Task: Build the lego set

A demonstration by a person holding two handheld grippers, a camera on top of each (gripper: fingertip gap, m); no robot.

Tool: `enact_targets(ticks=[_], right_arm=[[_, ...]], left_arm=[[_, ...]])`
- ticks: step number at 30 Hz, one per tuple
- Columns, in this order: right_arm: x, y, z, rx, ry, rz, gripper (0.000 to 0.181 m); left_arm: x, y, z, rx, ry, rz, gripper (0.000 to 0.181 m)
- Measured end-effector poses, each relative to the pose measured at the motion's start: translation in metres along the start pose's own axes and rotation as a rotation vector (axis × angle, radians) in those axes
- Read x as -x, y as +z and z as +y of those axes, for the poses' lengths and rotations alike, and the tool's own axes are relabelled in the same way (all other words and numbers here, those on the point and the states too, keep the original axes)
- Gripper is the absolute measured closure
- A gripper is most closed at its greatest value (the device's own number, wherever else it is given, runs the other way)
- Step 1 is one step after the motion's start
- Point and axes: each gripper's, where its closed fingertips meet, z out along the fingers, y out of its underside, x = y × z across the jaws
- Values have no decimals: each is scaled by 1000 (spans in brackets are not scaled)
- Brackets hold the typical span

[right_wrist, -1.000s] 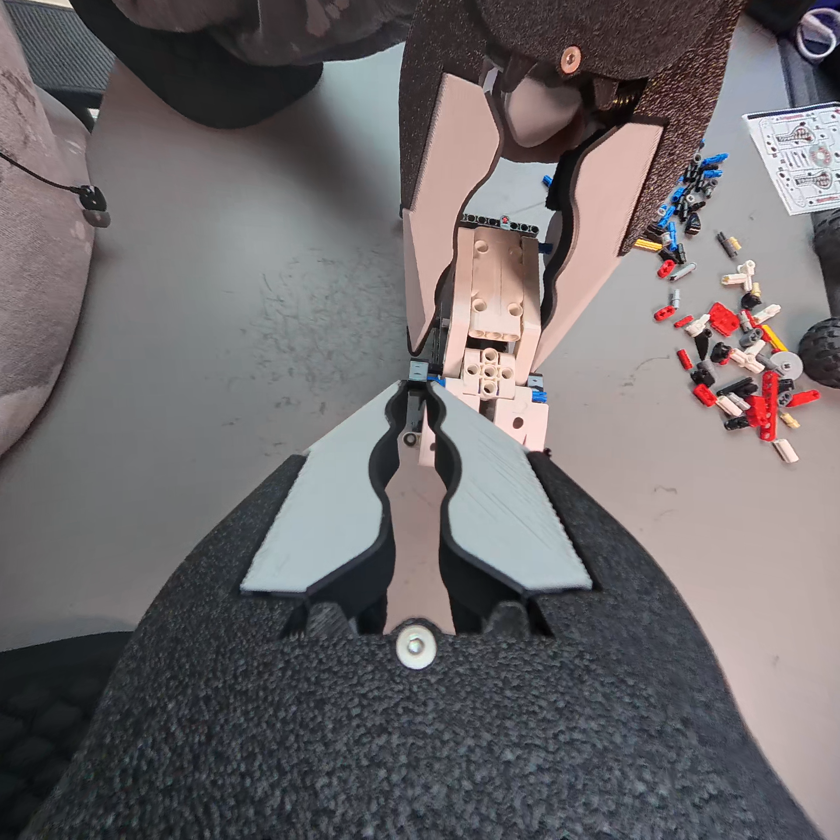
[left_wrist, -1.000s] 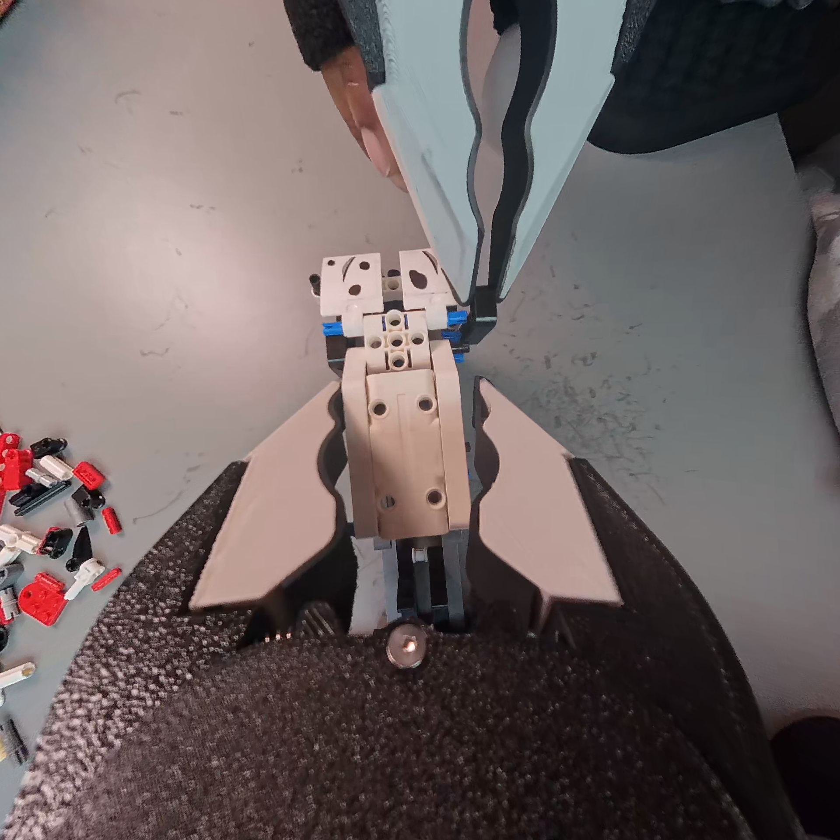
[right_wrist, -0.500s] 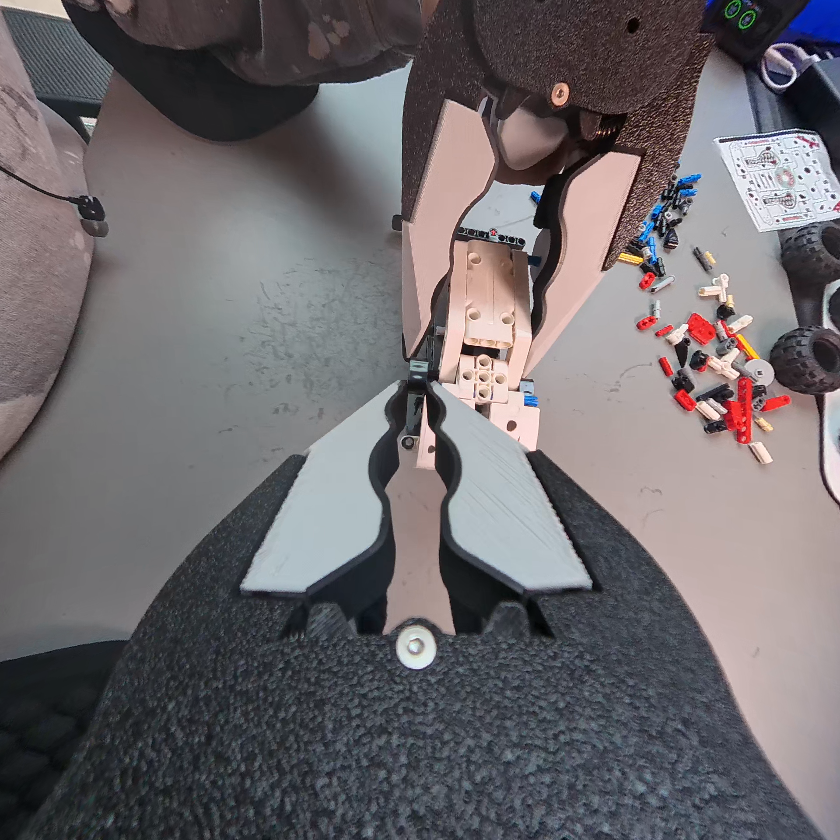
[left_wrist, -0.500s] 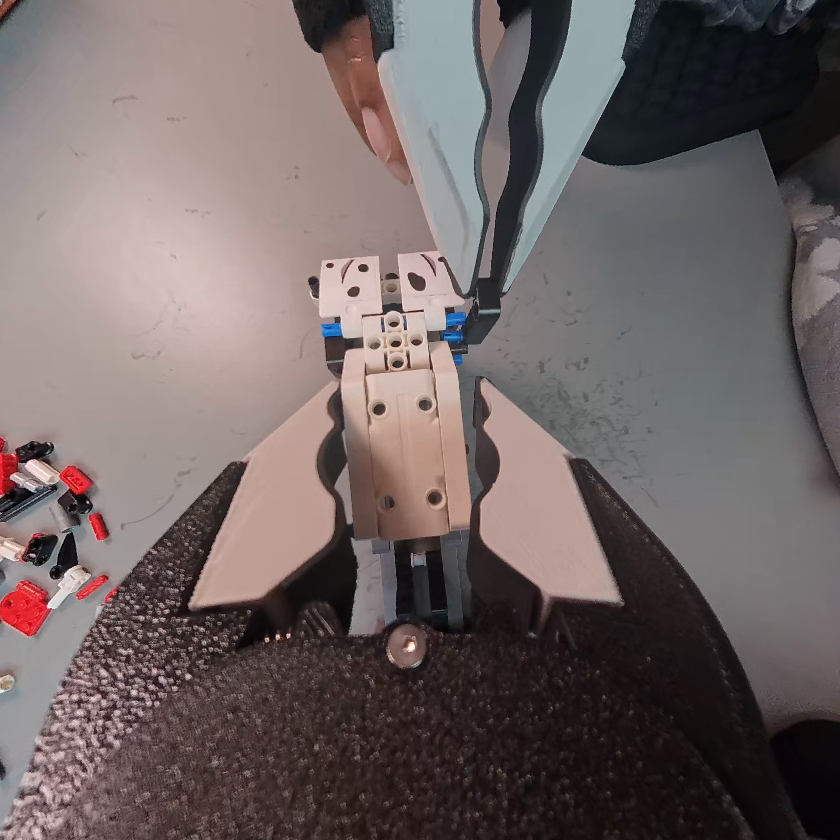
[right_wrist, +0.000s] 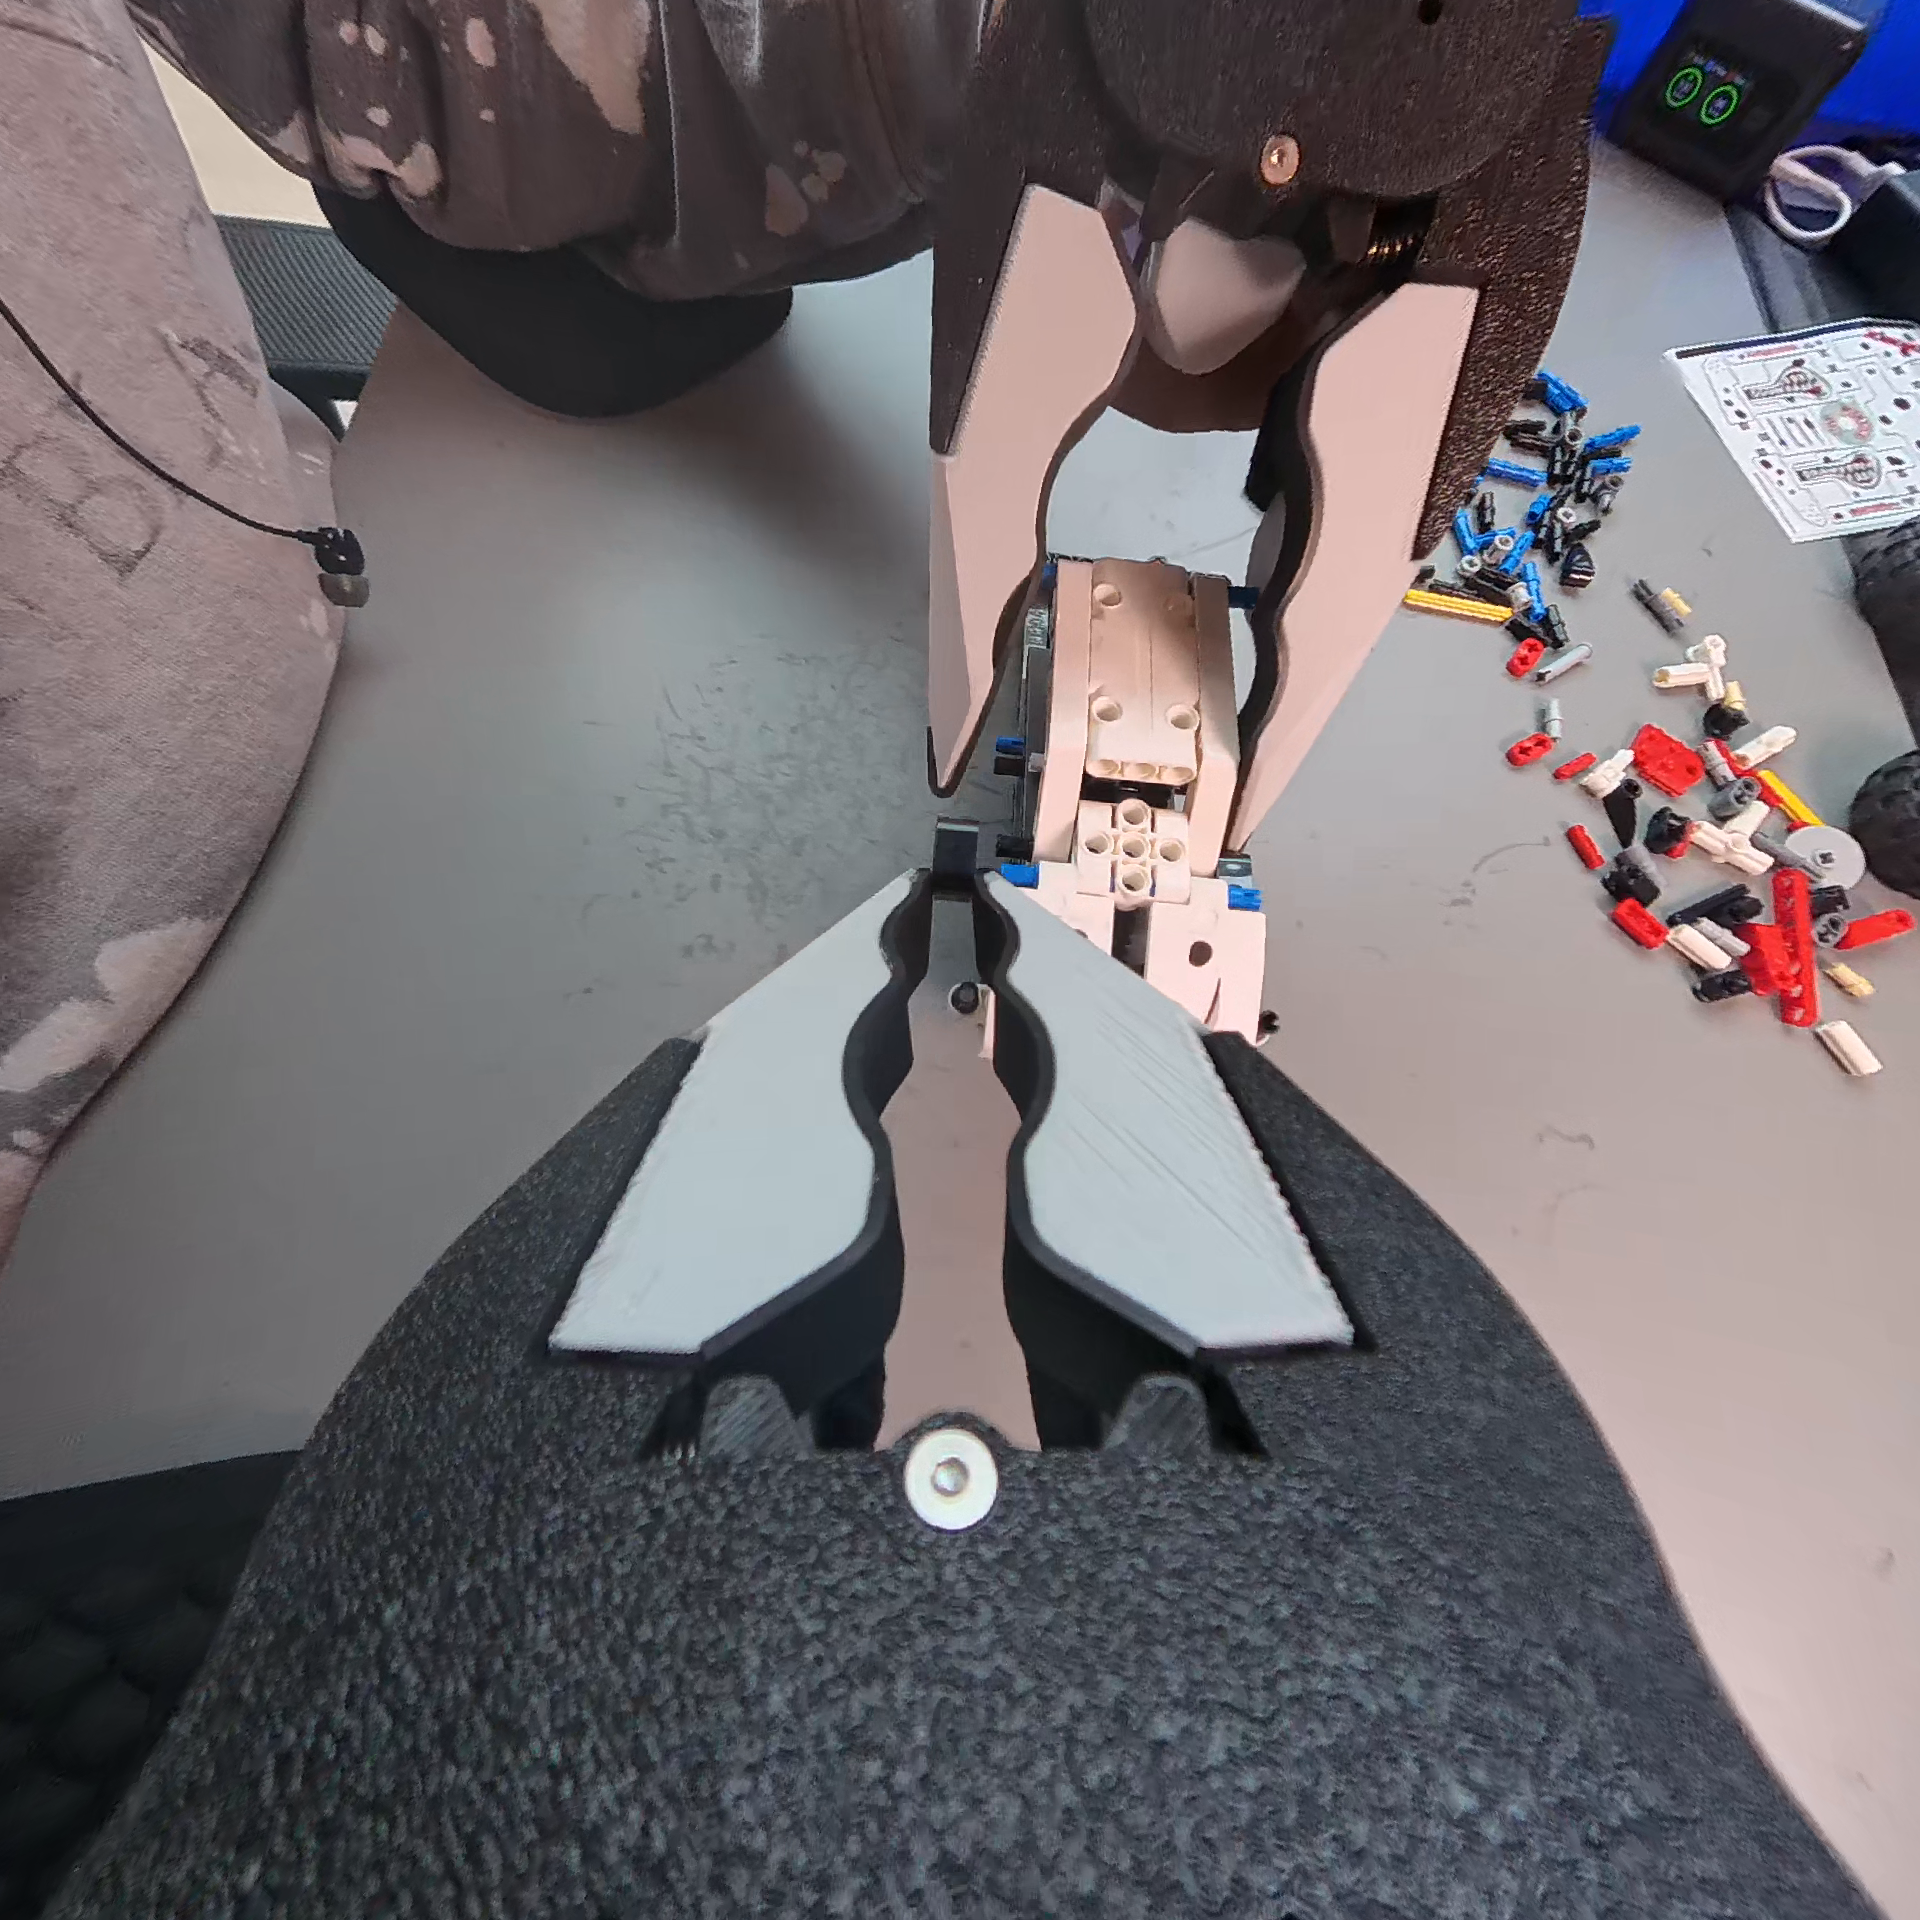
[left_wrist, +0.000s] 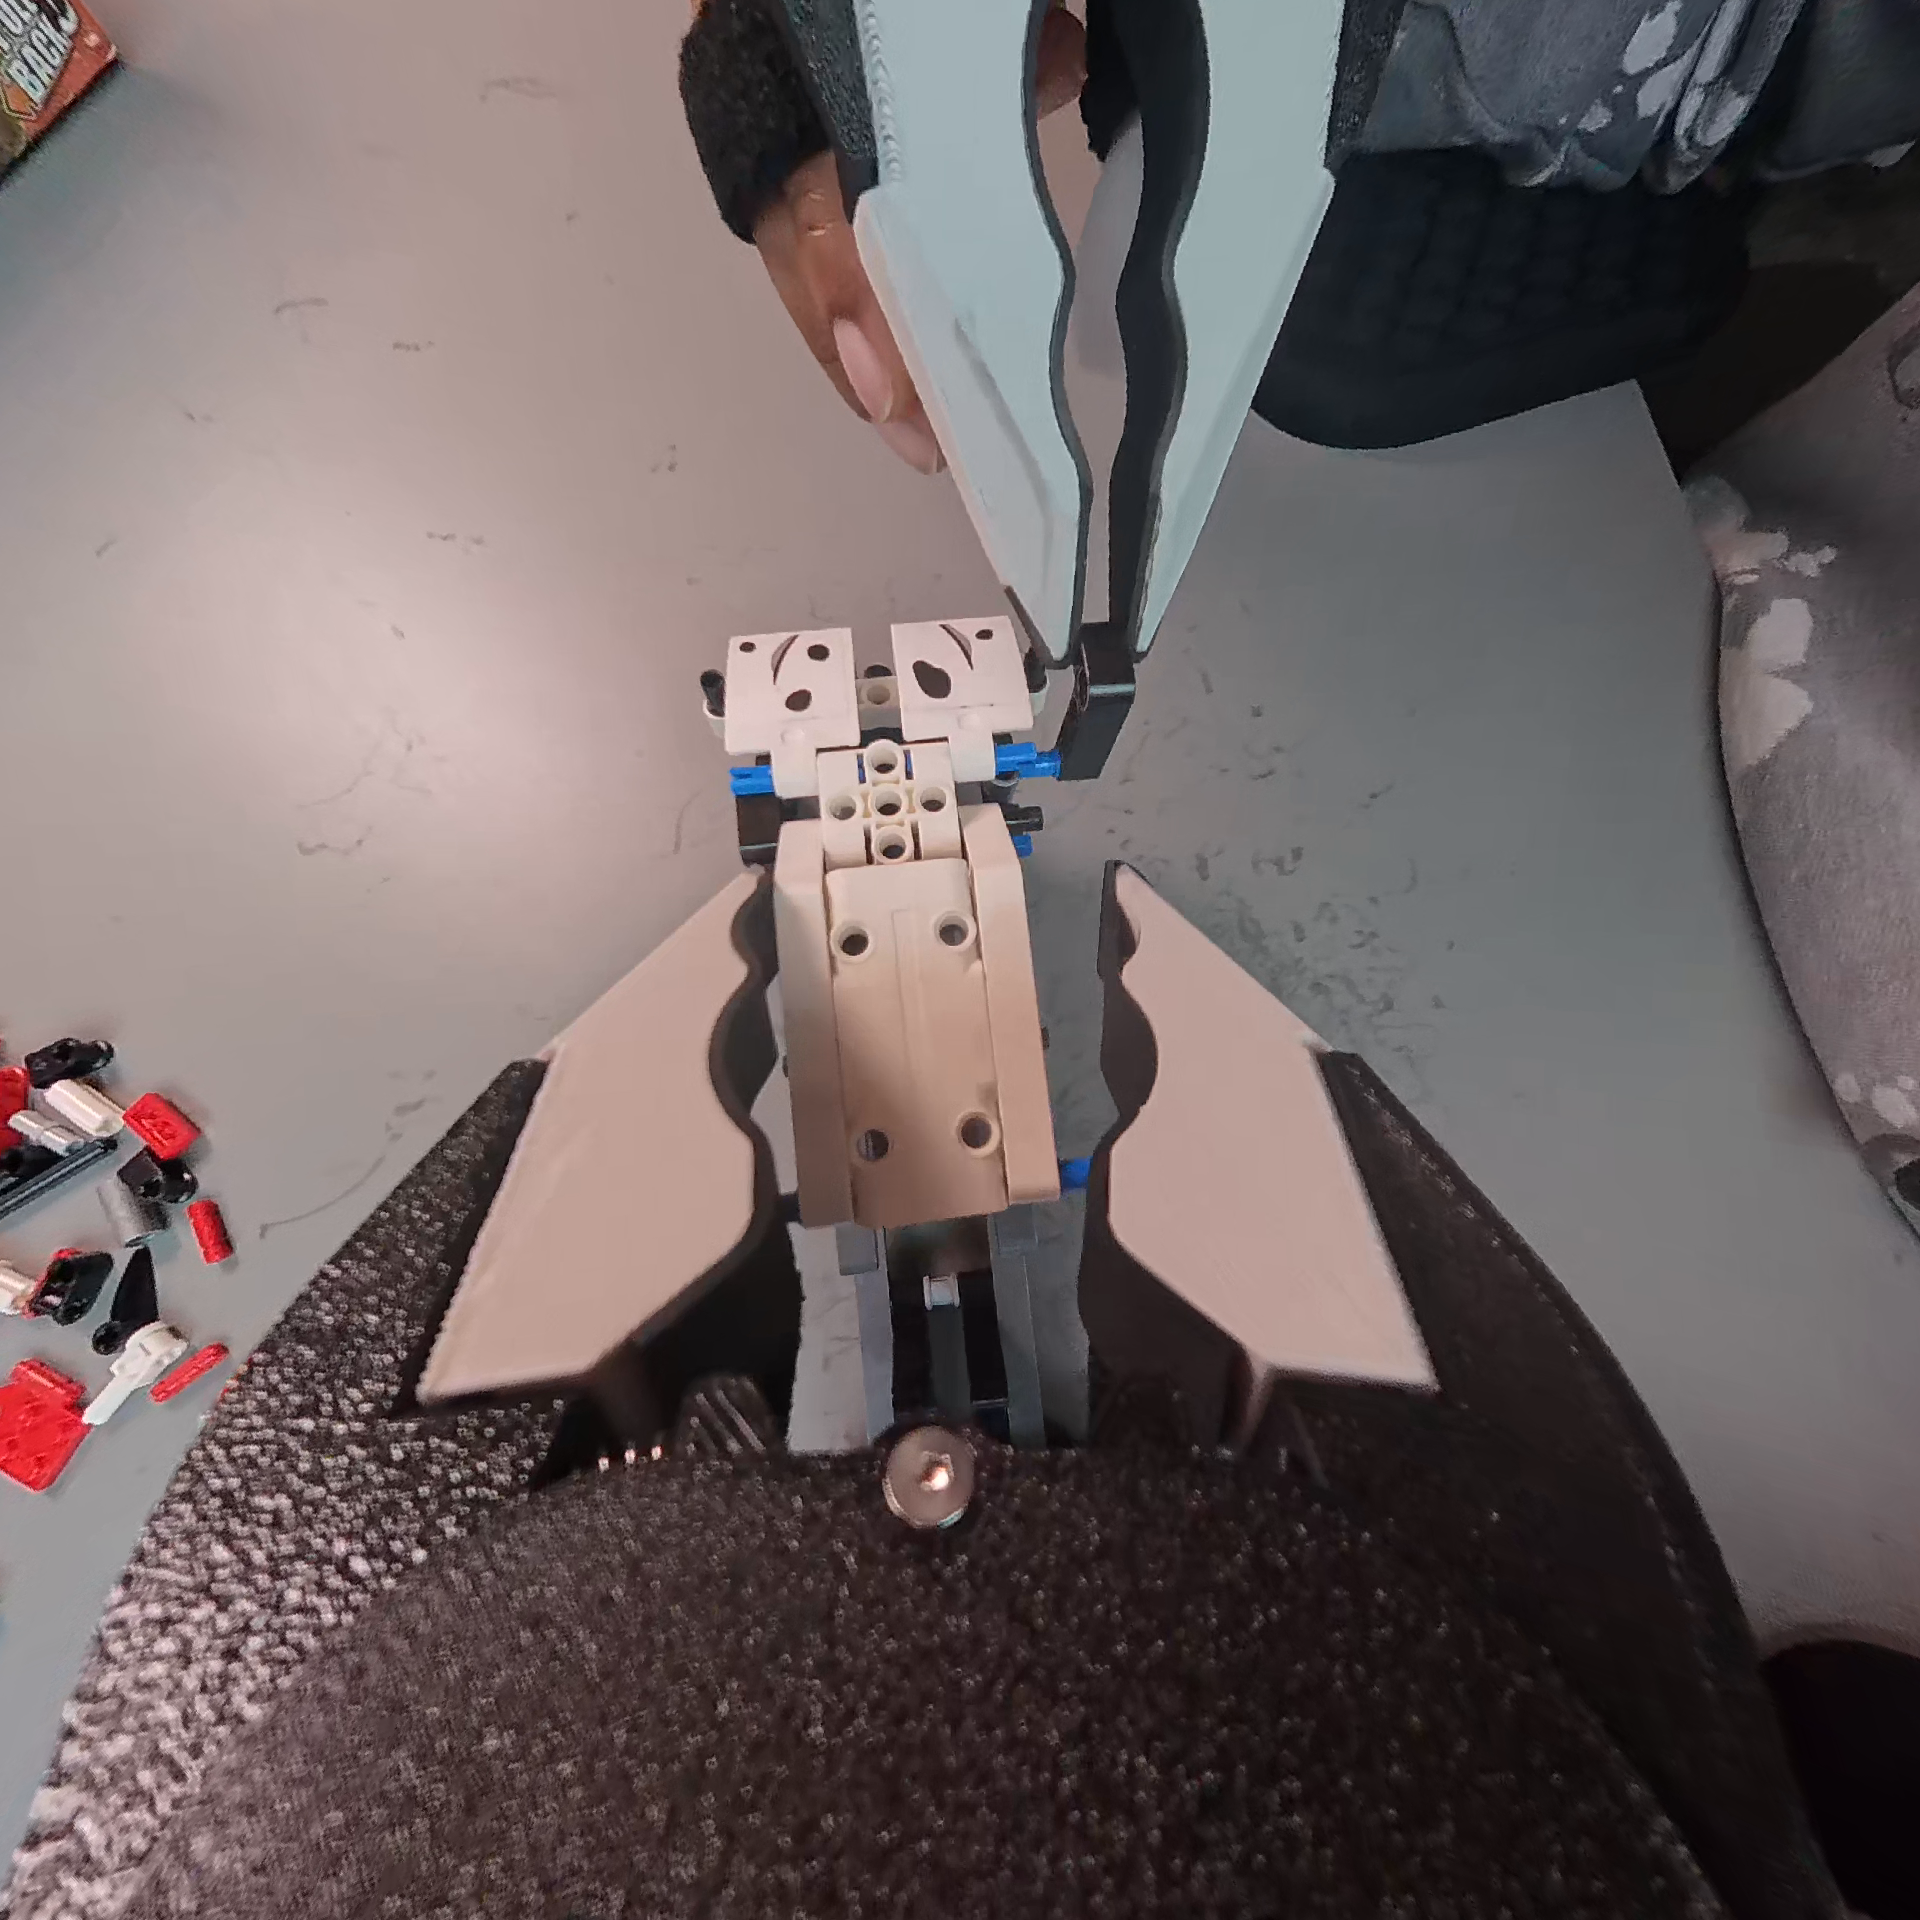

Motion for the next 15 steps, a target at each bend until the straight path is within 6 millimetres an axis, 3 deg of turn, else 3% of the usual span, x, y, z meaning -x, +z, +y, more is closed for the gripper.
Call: enact_targets(ticks=[10,15], right_arm=[[1,14,6,43,-41,10,174],[1,12,7,51,-43,15,174]], left_arm=[[-2,6,-8,-22,-23,6,106],[-4,0,-15,-27,3,-17,104]])
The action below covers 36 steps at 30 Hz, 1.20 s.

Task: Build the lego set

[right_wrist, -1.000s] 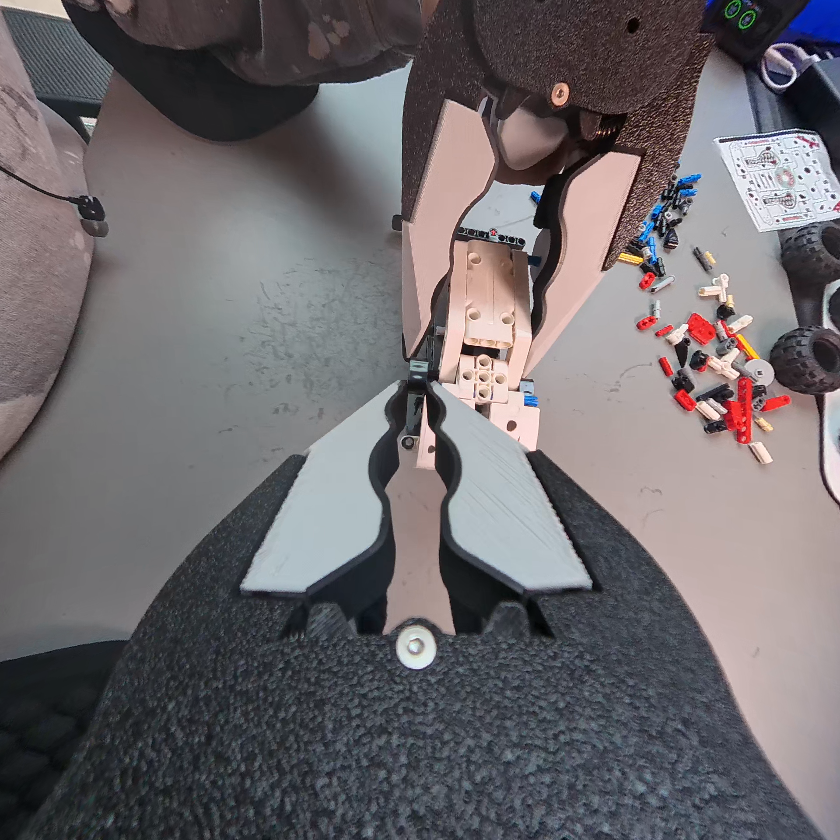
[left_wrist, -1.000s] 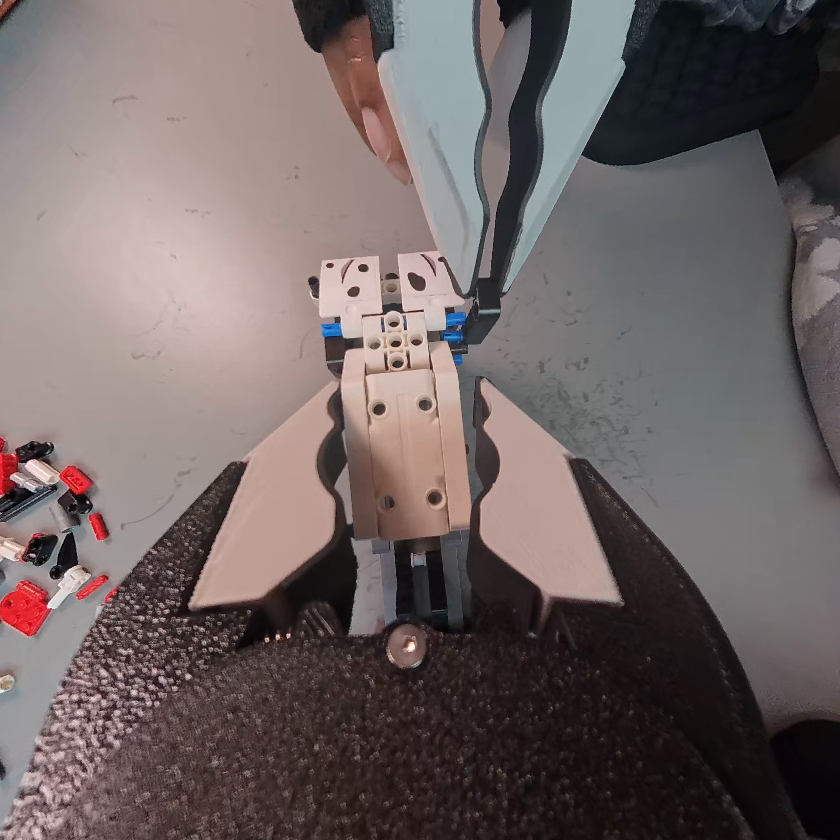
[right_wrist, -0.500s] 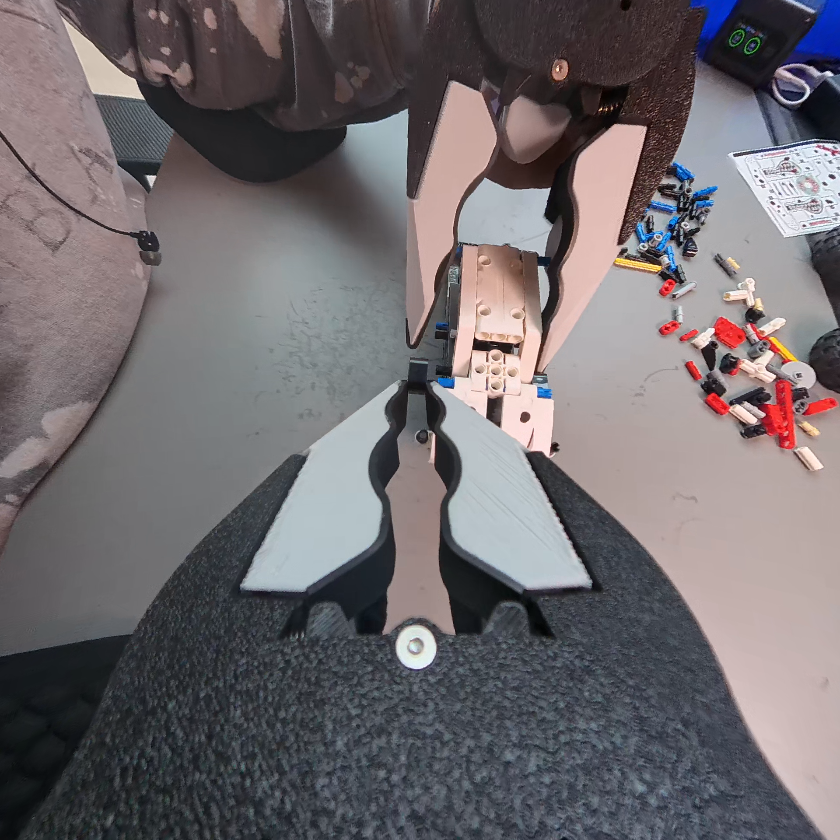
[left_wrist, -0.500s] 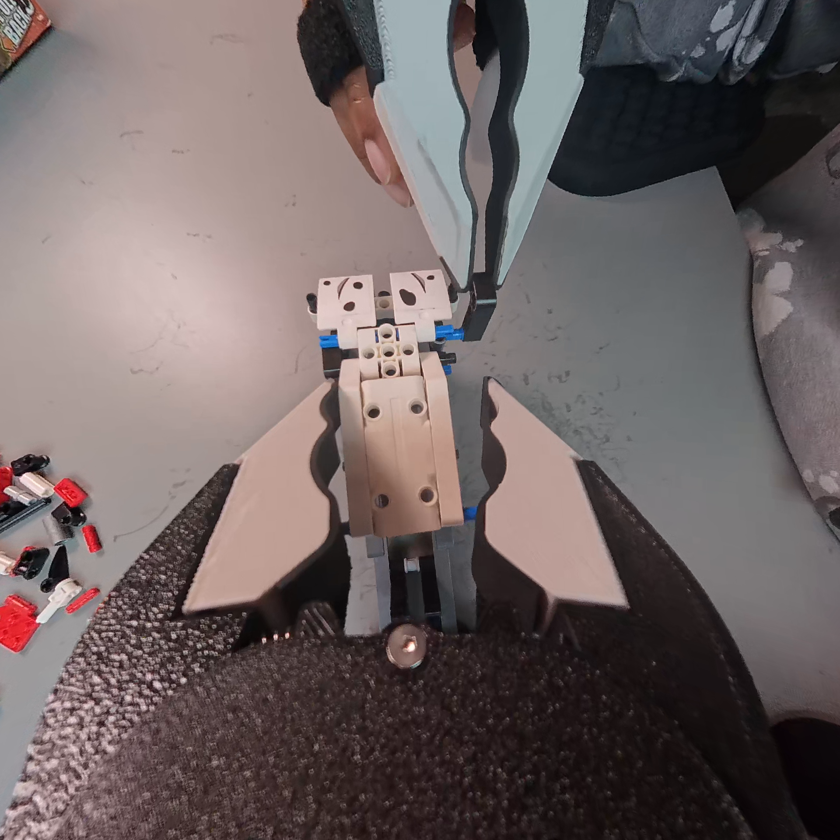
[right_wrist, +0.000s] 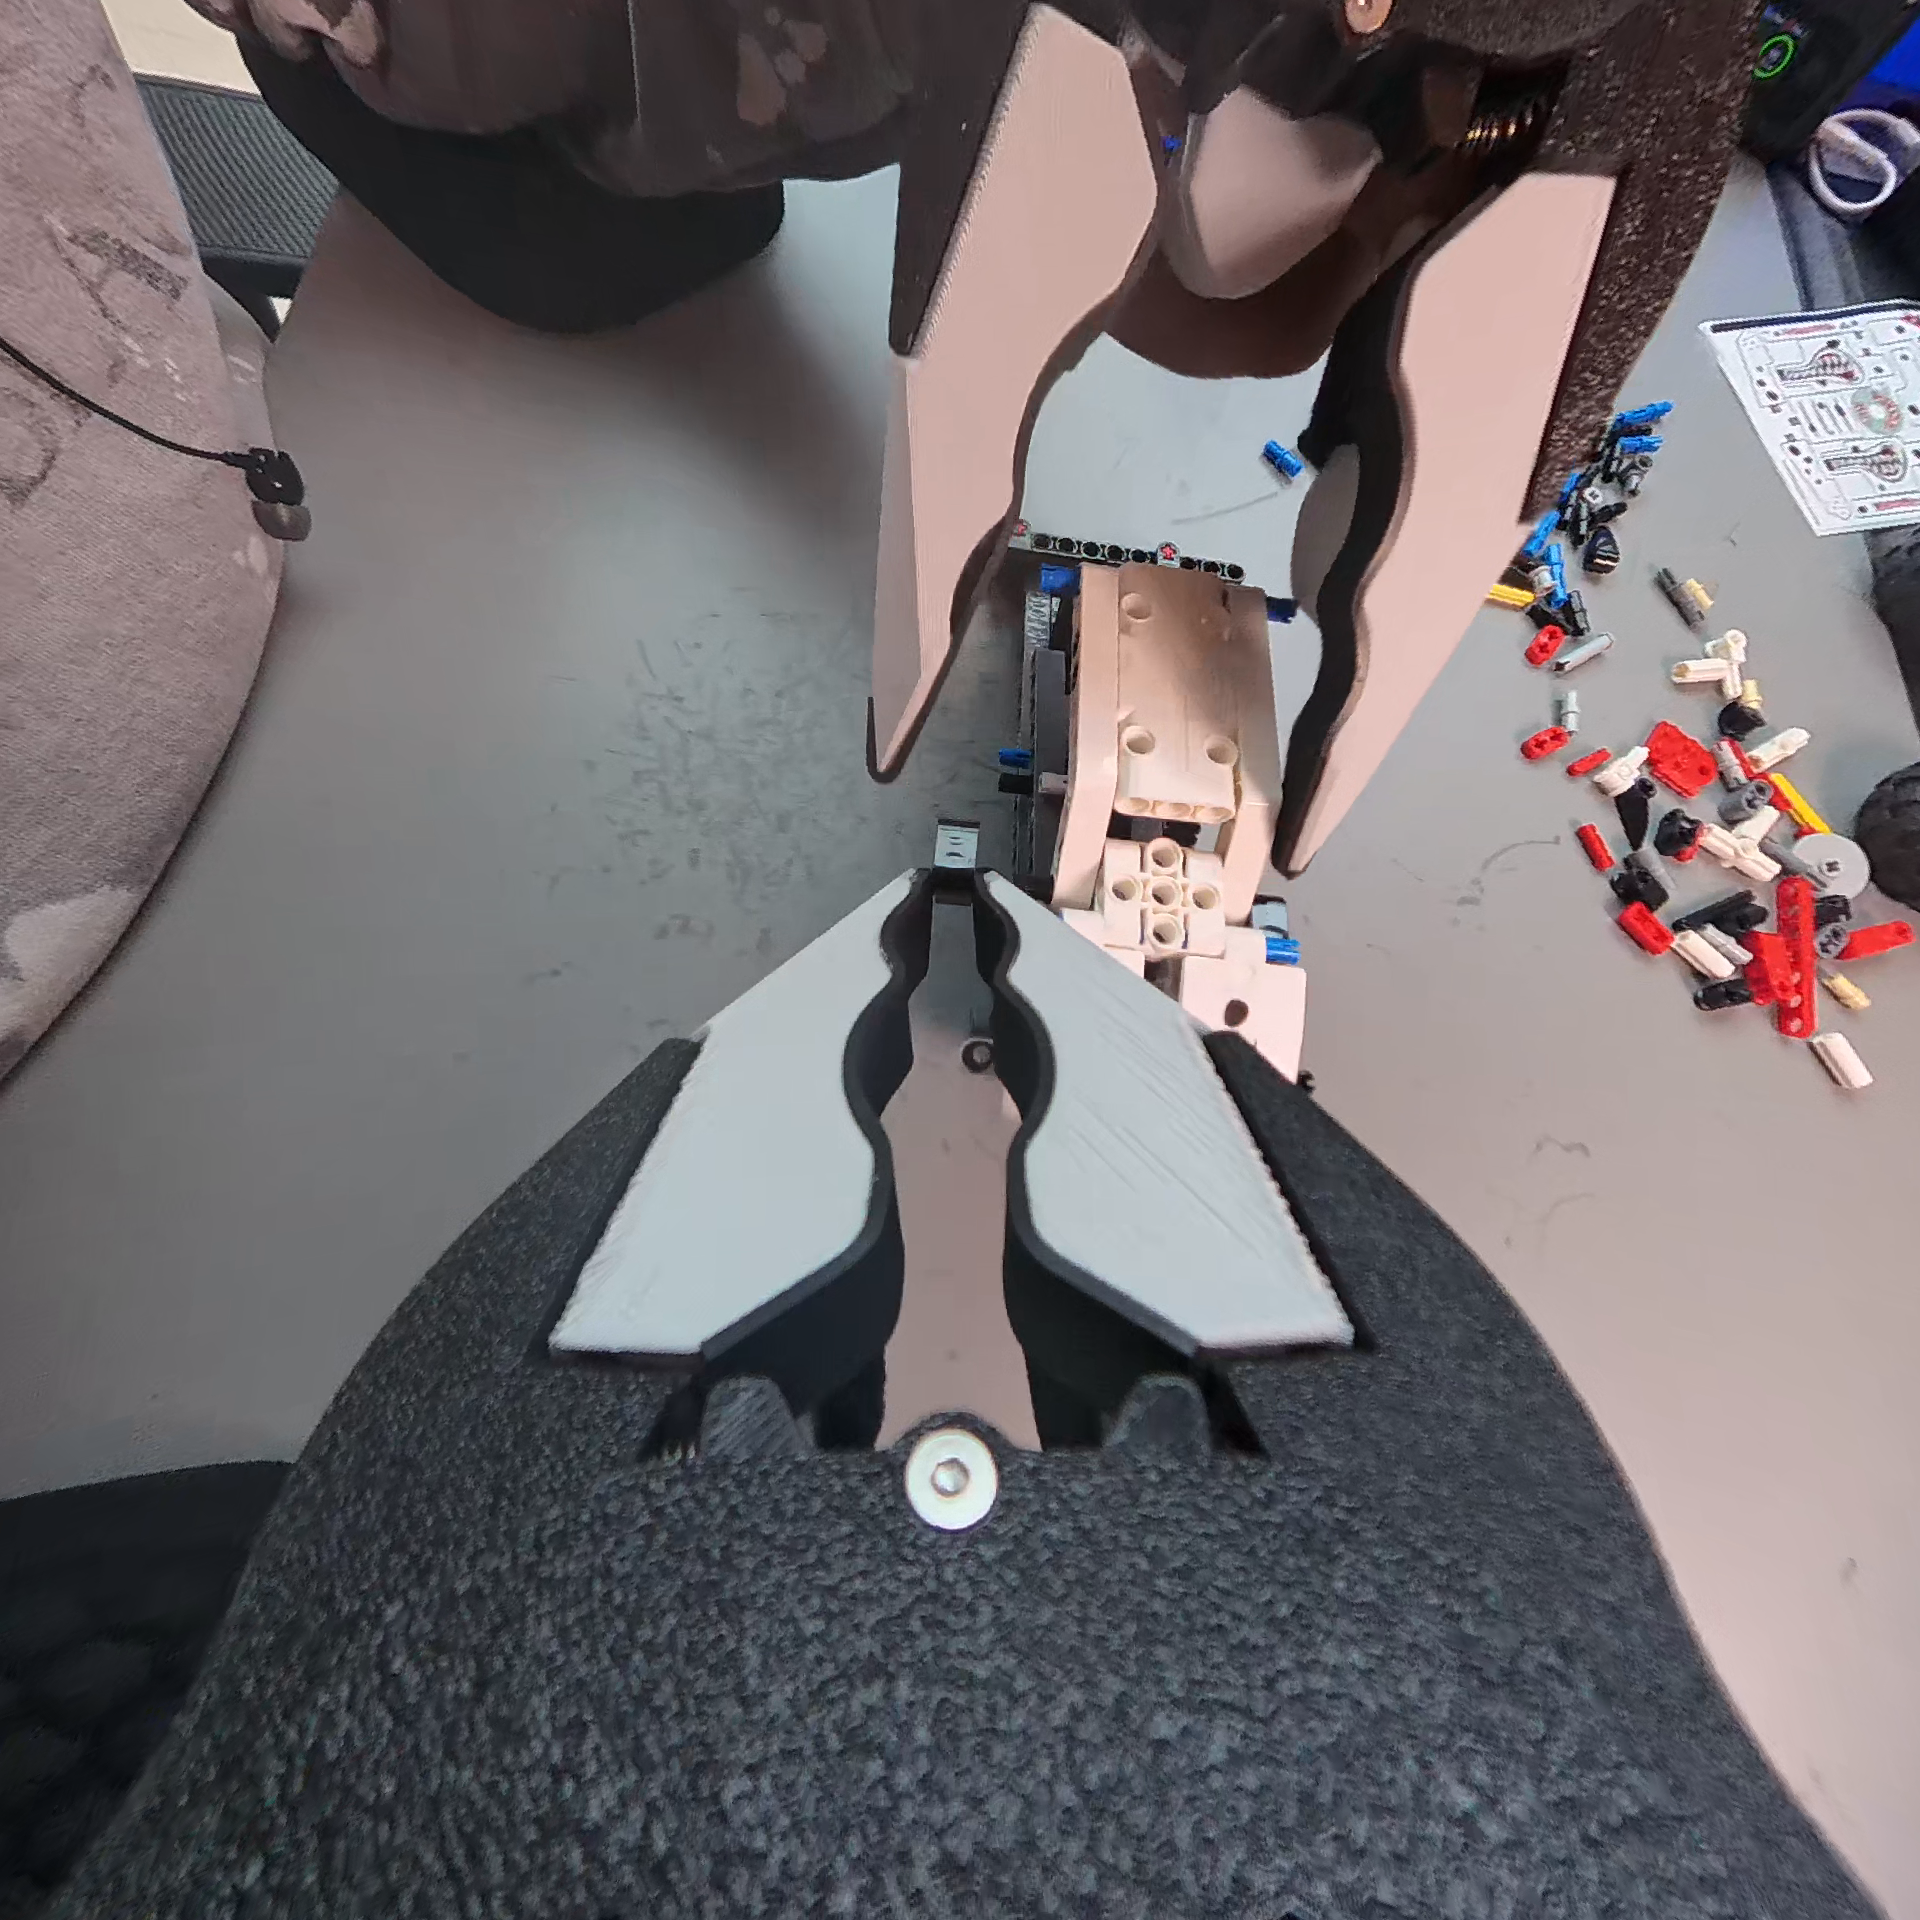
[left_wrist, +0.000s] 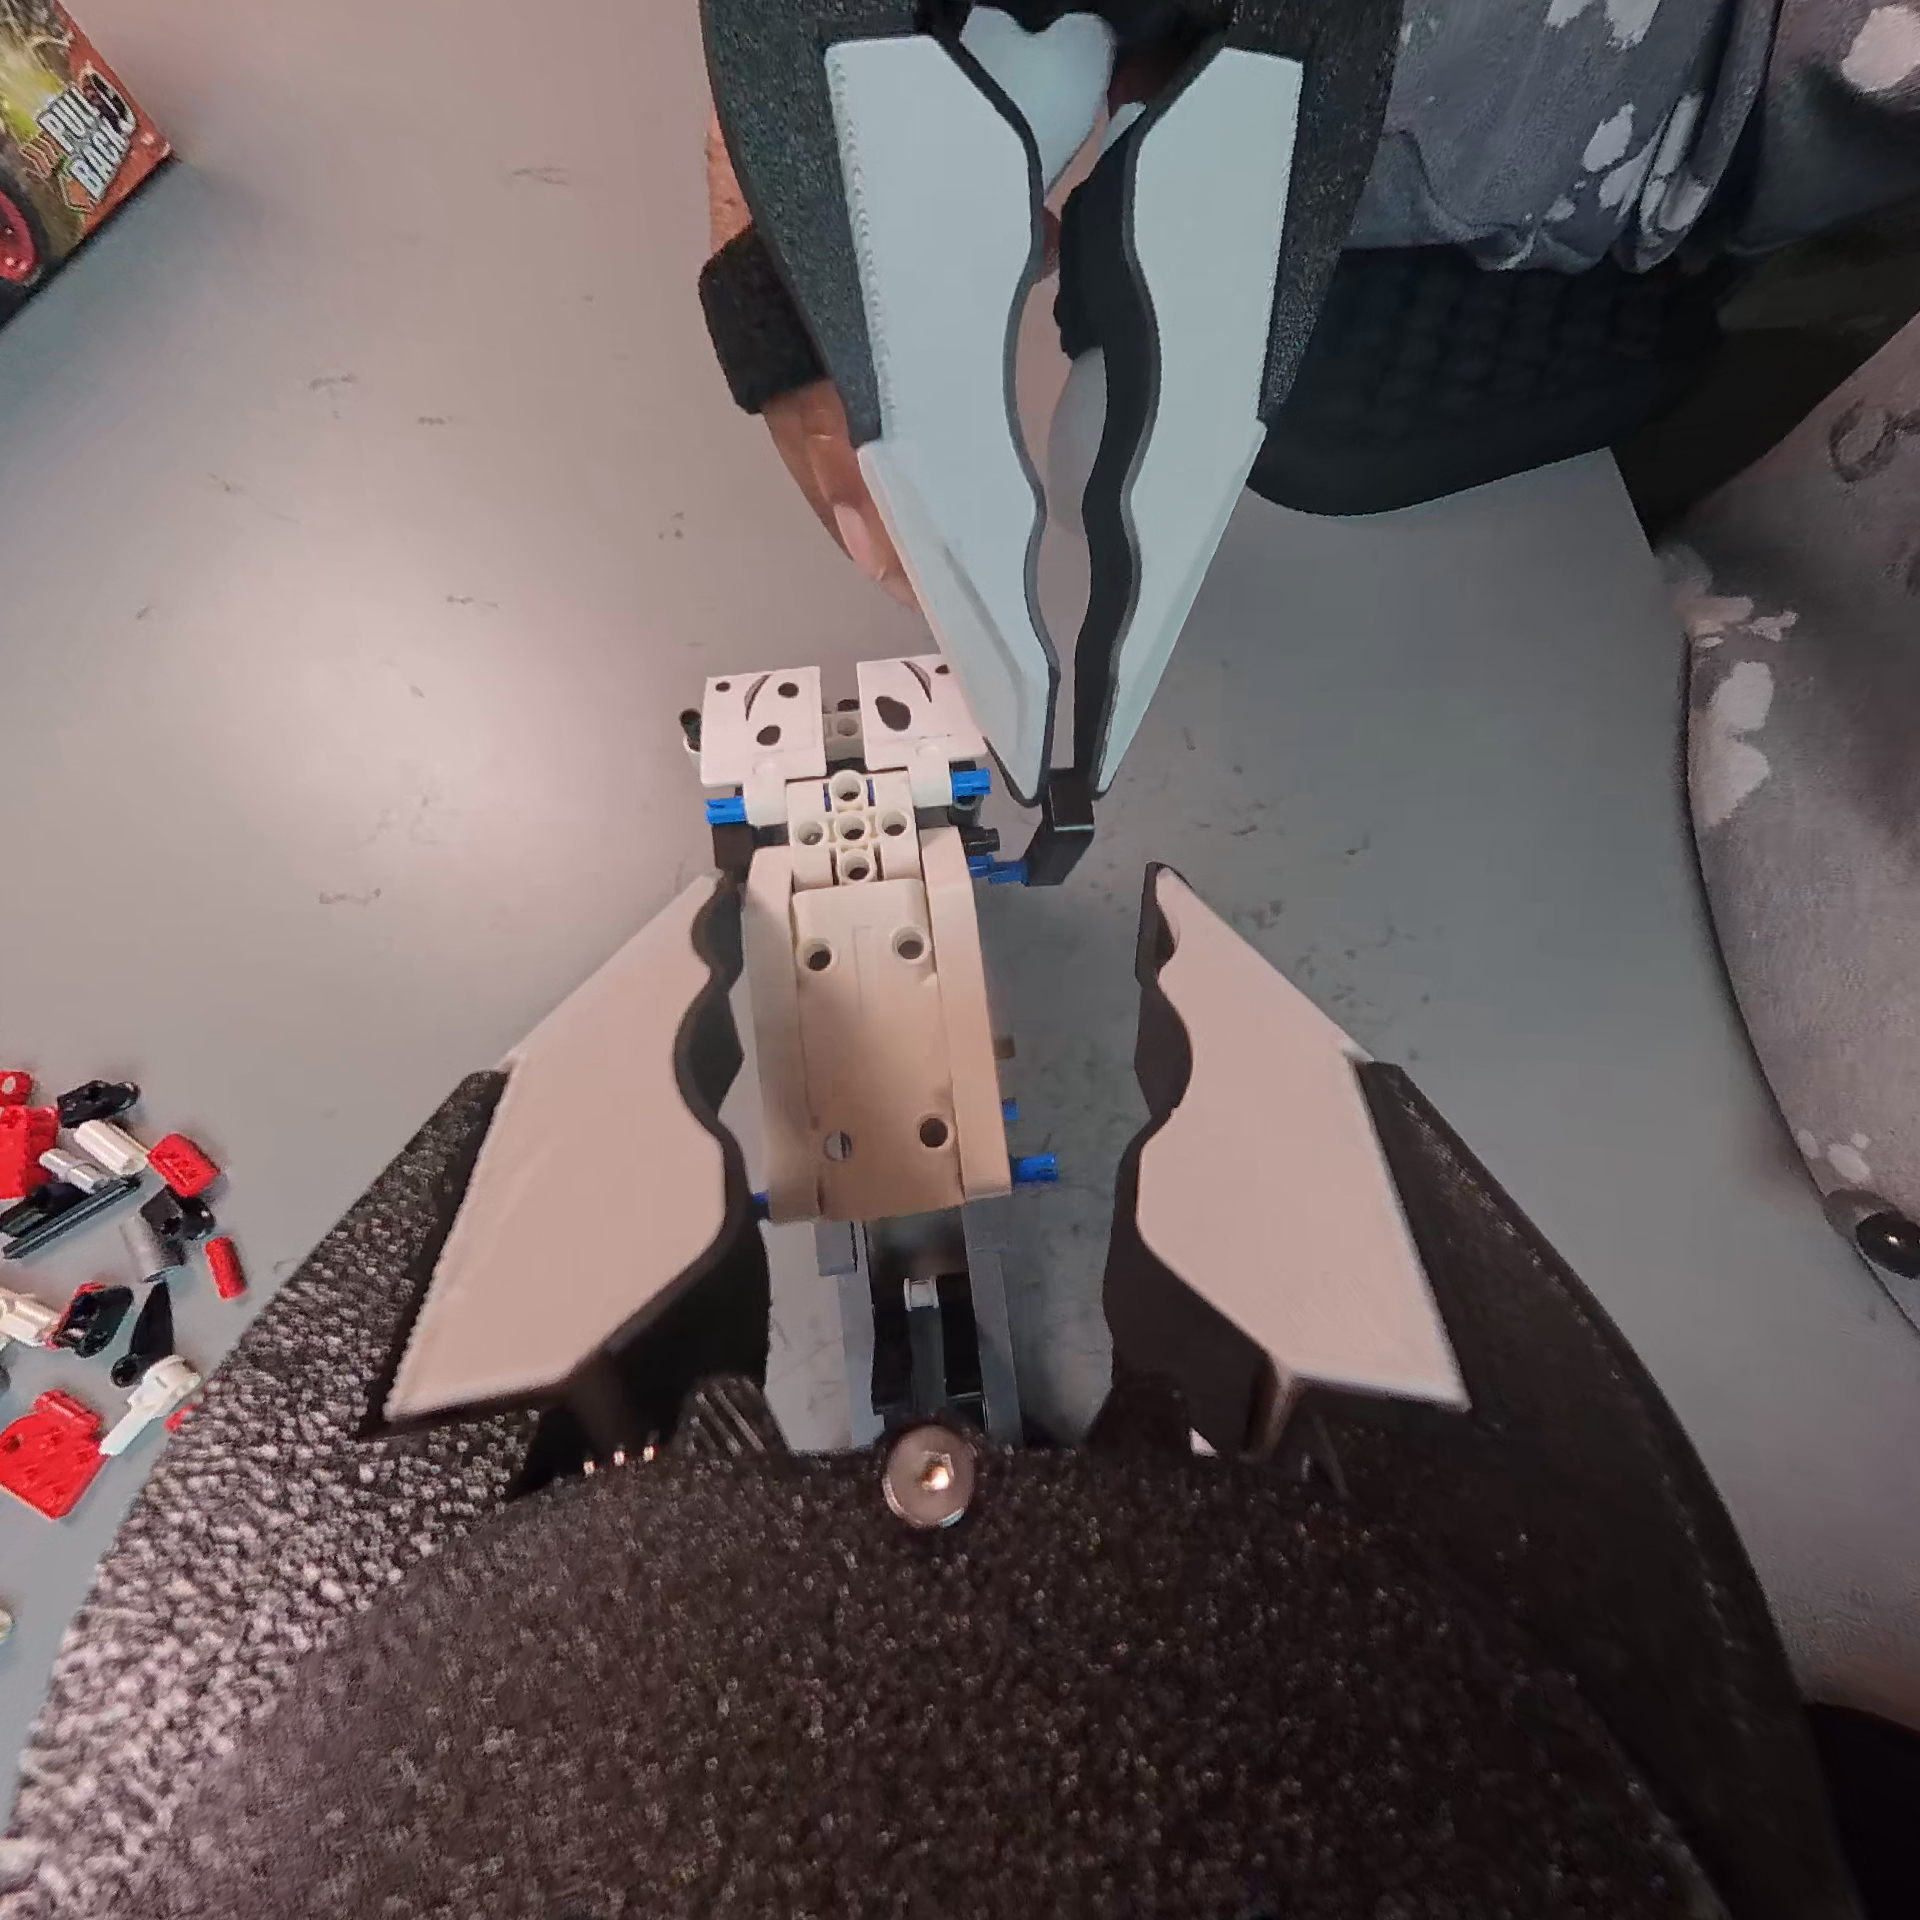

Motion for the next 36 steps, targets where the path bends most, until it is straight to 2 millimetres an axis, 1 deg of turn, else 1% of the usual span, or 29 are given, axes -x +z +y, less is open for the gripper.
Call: enact_targets(ticks=[2,4,6,9,11,14,18,20,29,30,36], right_arm=[[-3,-3,1,0,4,14,174],[-5,-5,2,2,7,20,174],[-5,-6,3,12,10,19,174],[-4,-6,4,21,7,22,174],[-4,-6,4,26,6,23,174],[-5,-5,4,25,7,21,174],[-5,-6,5,26,9,21,174],[-5,-6,5,25,8,22,174],[-6,-7,6,55,-12,47,174],[-9,-7,6,64,-21,72,172],[-8,-9,3,84,-51,116,172]], left_arm=[[2,-2,-4,-7,3,-12,104],[4,1,-7,-13,-5,-21,101],[9,6,-7,5,-30,-32,91],[15,15,-4,51,-95,-28,72],[15,20,-6,66,-100,-10,70],[13,27,-3,113,-86,14,74],[9,33,-2,117,-57,28,95],[11,33,-1,121,-38,2,100],[14,33,0,103,-46,-38,105],[15,32,0,97,-58,-43,109],[15,33,1,104,-64,-68,109]])
